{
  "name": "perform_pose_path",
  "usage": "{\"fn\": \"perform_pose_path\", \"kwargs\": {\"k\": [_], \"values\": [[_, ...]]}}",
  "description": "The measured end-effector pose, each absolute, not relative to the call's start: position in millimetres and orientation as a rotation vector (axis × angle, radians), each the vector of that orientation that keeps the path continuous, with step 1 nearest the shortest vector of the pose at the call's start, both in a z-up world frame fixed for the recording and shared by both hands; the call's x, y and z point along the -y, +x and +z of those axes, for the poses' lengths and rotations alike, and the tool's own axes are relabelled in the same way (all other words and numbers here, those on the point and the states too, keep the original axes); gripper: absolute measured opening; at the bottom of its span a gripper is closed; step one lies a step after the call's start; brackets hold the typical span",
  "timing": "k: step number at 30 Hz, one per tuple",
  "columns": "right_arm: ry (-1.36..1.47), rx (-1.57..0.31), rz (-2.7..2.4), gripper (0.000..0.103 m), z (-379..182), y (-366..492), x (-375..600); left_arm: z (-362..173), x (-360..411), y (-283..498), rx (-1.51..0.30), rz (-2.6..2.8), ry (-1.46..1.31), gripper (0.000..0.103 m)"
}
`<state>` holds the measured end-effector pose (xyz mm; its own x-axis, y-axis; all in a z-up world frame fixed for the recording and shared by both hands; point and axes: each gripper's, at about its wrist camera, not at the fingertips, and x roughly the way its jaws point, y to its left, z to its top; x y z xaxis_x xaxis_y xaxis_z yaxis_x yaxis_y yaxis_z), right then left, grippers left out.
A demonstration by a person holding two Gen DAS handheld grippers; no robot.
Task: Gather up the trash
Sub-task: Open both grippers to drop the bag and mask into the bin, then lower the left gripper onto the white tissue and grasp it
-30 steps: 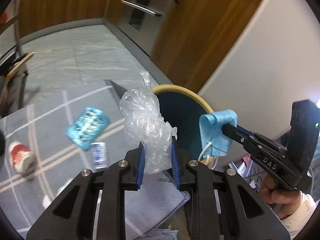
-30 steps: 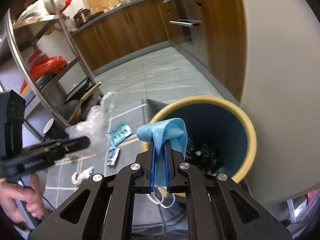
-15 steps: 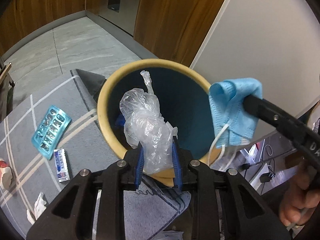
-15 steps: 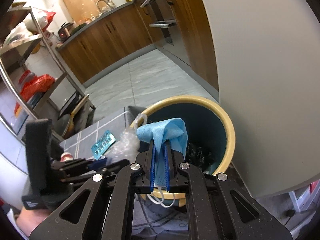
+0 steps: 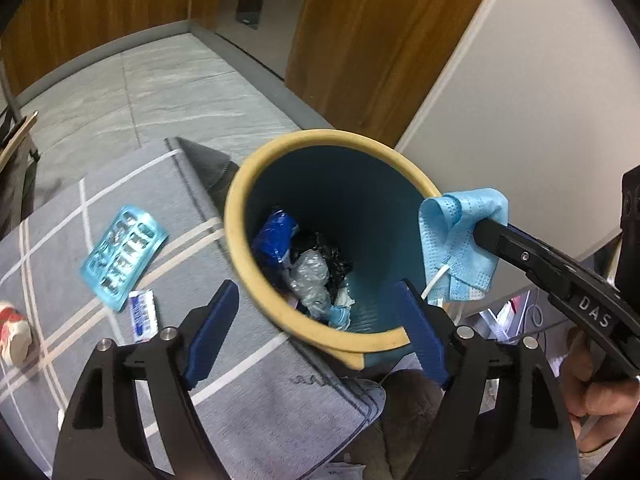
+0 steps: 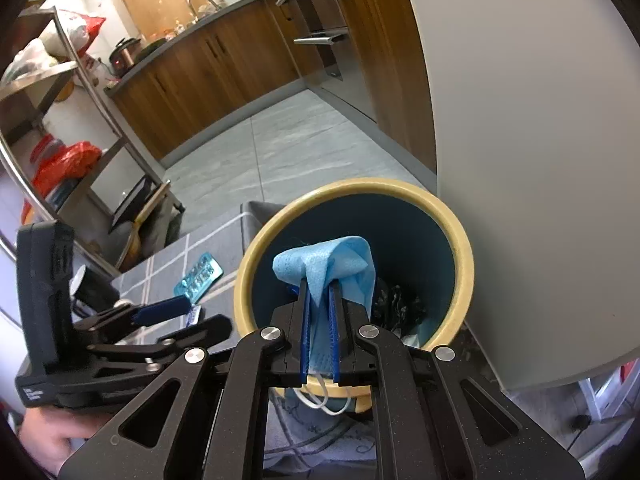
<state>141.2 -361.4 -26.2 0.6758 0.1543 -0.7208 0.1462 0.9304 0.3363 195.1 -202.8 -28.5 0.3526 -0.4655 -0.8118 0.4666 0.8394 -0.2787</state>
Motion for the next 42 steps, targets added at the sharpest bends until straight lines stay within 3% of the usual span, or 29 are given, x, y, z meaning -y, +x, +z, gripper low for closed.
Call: {"fn": "perform_pose_path", "kwargs": {"k": [7, 10, 12, 18, 32, 42], "values": [[0.301, -0.846, -0.008, 0.009, -34, 152, 344, -25, 177, 195, -1.055, -0.565, -0.036, 0.081], [0.271, -0.866, -0.036, 0.023, -41, 155, 343, -24, 171, 194, -1.055, -0.560, -0.037, 0.081], [0.264, -0.876, -0.050, 0.038, -43, 156, 344, -24, 169, 193, -1.054, -0.558, -0.034, 0.081], [0.260, -0.888, -0.062, 0.051, -43, 154, 344, -22, 159, 193, -1.049, -0.542, -0.030, 0.082], [0.306, -0.884, 0.000, 0.059, -35, 155, 329, -20, 92, 184, -1.033, -0.456, -0.059, 0.084], [0.266, -0.890, 0.083, 0.060, -32, 165, 288, -28, 16, 179, -1.042, -0.337, -0.131, 0.084]]}}
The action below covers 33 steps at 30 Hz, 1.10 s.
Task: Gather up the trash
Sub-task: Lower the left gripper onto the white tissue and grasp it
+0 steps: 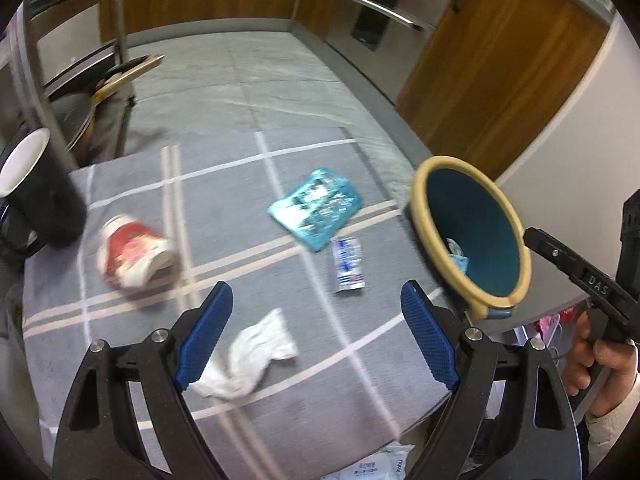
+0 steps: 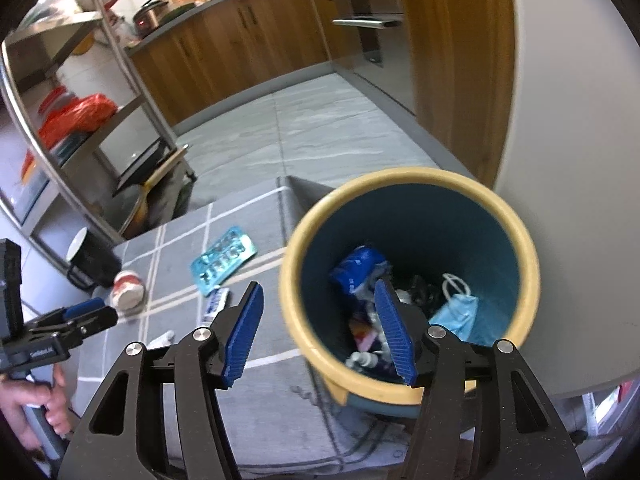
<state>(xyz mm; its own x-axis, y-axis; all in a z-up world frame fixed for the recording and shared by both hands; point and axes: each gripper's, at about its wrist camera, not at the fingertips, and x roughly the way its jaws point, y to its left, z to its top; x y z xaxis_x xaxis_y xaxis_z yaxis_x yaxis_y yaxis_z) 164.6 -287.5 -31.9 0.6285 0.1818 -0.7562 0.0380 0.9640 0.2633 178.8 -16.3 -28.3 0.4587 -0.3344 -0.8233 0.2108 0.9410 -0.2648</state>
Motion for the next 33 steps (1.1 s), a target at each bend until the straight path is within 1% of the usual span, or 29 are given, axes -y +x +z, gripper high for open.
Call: {"fn": "perform_pose_path", "kwargs": {"k": [8, 17, 19, 20, 22, 23, 24, 25, 26, 28, 33], "values": [[0.226, -0.915, 0.147, 0.060, -35, 172, 251, -61, -4, 169, -1.131, -0.319, -0.075, 0.084], [0.193, -0.952, 0.179, 0.060, -46, 176, 226, -93, -2, 161, -1.220, -0.337, 0.036, 0.070], [0.184, -0.961, 0.187, 0.060, -48, 177, 220, -102, 1, 161, -1.237, -0.330, 0.072, 0.062], [0.180, -0.965, 0.191, 0.060, -49, 178, 217, -105, 2, 161, -1.245, -0.323, 0.087, 0.053], [0.174, -0.970, 0.198, 0.060, -50, 180, 212, -112, 3, 163, -1.261, -0.305, 0.117, 0.041], [0.173, -0.973, 0.201, 0.060, -51, 180, 209, -115, 2, 163, -1.269, -0.294, 0.129, 0.030], [0.171, -0.976, 0.206, 0.060, -52, 181, 207, -115, 1, 164, -1.269, -0.286, 0.138, 0.024], [0.168, -0.981, 0.213, 0.060, -53, 182, 204, -115, 0, 164, -1.266, -0.284, 0.138, 0.021], [0.164, -0.986, 0.217, 0.060, -55, 184, 200, -114, -1, 164, -1.265, -0.289, 0.127, 0.016], [0.157, -0.996, 0.227, 0.060, -59, 186, 193, -109, -4, 165, -1.252, -0.289, 0.114, 0.014], [0.127, -1.028, 0.248, 0.060, -71, 193, 172, -96, -11, 165, -1.210, -0.283, 0.070, 0.013]]}}
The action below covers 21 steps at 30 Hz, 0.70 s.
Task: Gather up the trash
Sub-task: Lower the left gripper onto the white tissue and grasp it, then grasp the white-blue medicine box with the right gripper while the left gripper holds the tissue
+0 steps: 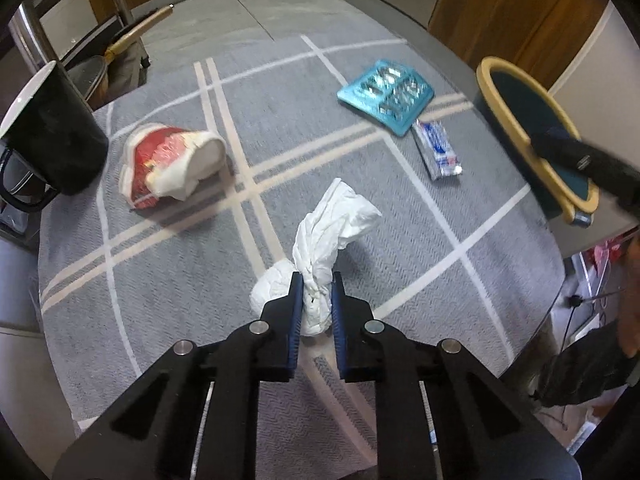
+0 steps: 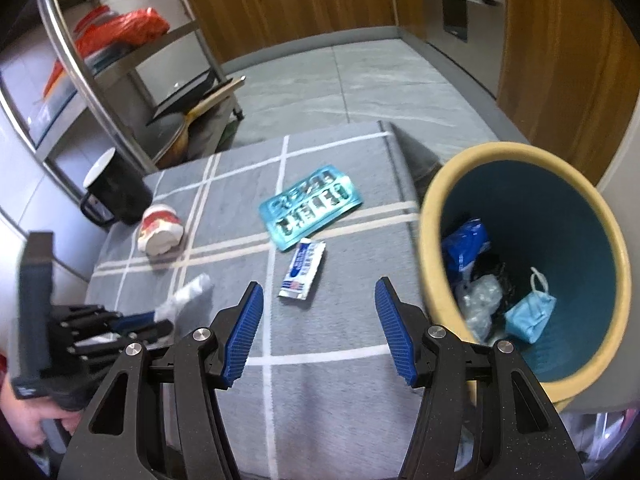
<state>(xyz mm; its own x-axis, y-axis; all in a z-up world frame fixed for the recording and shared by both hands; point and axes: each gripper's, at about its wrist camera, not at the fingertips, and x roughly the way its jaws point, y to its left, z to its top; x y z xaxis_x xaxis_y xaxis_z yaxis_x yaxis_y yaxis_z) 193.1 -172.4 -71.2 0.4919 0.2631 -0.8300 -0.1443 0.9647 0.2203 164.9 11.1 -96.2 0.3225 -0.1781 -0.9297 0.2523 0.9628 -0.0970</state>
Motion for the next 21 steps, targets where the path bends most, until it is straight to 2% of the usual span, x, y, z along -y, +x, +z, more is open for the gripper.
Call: {"fn": "perform_pose_path", "kwargs": {"k": [19, 20, 21], "values": [[-0.036, -1.100, 0.183, 0.060, -134, 232, 126, -81, -24, 171, -1.158, -0.294, -0.043, 0.013], [-0.058, -1.092, 0.178, 0.058, -135, 231, 123, -81, -24, 172, -1.157, -0.294, -0.044, 0.013], [-0.075, -1.082, 0.178, 0.051, -136, 231, 121, -81, -24, 173, -1.157, -0.294, -0.045, 0.013]]}}
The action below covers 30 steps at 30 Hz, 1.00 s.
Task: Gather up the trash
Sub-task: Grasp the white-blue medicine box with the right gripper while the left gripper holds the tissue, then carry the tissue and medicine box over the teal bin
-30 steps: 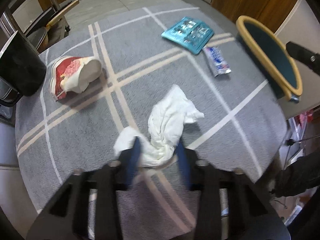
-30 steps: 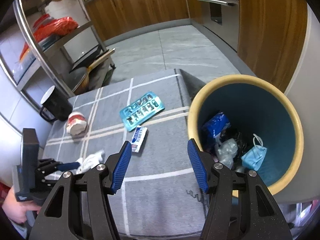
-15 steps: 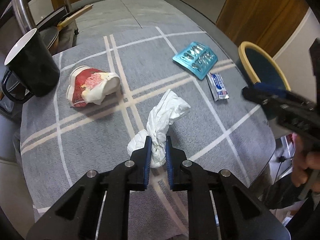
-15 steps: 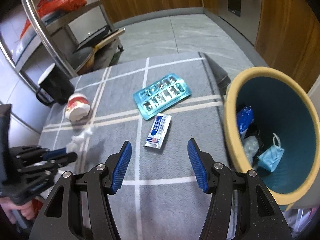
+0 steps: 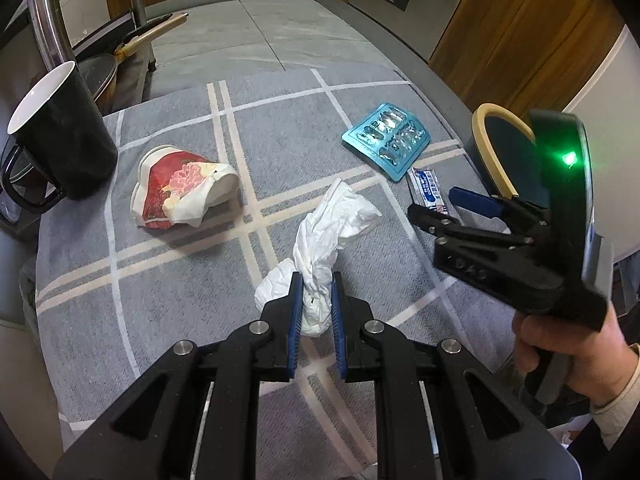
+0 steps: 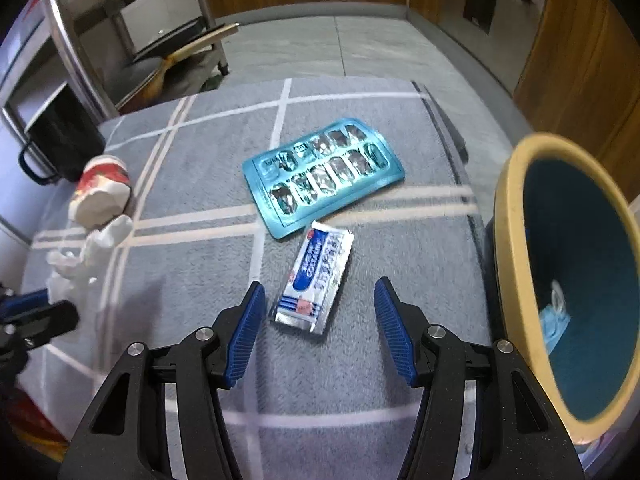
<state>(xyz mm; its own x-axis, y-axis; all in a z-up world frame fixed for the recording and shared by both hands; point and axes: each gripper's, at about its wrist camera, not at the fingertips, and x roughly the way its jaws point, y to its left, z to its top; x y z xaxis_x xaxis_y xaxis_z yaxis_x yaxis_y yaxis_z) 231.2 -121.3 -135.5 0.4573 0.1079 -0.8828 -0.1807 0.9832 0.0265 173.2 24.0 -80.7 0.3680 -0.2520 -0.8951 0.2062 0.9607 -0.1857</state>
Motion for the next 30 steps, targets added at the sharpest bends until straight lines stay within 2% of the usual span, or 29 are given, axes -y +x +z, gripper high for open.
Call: {"fn": "perform_pose_path", "kwargs": {"k": [1, 2, 3, 12, 30], "values": [[-0.085, -1.070, 0.183, 0.045, -136, 230, 118, -81, -24, 174, -1.157, -0.293, -0.045, 0.013], [-0.086, -1.066, 0.189, 0.035, -136, 230, 118, -80, -24, 175, -1.157, -0.293, -0.045, 0.013], [-0.086, -1.065, 0.196, 0.031, -136, 230, 117, -80, -23, 176, -1.157, -0.292, -0.046, 0.013], [-0.052, -1.068, 0.249, 0.029, -127, 218, 121, -73, -21, 178, -1.136, -0.295, -0.052, 0.013], [-0.034, -0.962, 0.277, 0.029, -54, 173, 163, -37, -9, 174, -1.053, -0.343, -0.099, 0.013]]}}
